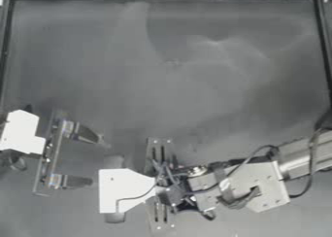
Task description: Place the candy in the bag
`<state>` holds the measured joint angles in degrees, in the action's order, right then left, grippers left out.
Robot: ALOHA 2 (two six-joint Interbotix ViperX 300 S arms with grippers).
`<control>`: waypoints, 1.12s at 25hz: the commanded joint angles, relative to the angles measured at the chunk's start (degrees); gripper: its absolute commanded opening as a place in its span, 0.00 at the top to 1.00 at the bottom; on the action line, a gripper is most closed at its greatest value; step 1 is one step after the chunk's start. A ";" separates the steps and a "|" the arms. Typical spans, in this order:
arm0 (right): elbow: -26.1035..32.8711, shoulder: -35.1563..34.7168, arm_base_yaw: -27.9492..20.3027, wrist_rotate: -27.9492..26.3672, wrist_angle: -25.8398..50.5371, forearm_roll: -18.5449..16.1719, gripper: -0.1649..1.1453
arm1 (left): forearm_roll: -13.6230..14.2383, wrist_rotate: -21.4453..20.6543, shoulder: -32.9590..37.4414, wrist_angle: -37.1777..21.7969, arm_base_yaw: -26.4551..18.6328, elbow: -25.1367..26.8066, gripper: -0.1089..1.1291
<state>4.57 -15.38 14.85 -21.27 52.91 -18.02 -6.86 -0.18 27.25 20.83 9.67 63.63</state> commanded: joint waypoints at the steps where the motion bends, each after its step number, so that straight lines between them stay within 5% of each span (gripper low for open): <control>1: -0.09 3.08 0.09 -0.18 -1.14 -0.53 0.84 | -0.79 -0.09 -1.67 2.37 0.97 -1.23 0.10; 28: -0.79 3.69 0.09 -1.05 -1.23 -2.11 0.84 | -5.89 -0.18 -12.74 11.69 4.22 -4.22 0.10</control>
<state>3.08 -14.94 14.85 -22.32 51.86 -19.78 -12.57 -0.26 13.89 32.08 13.80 60.56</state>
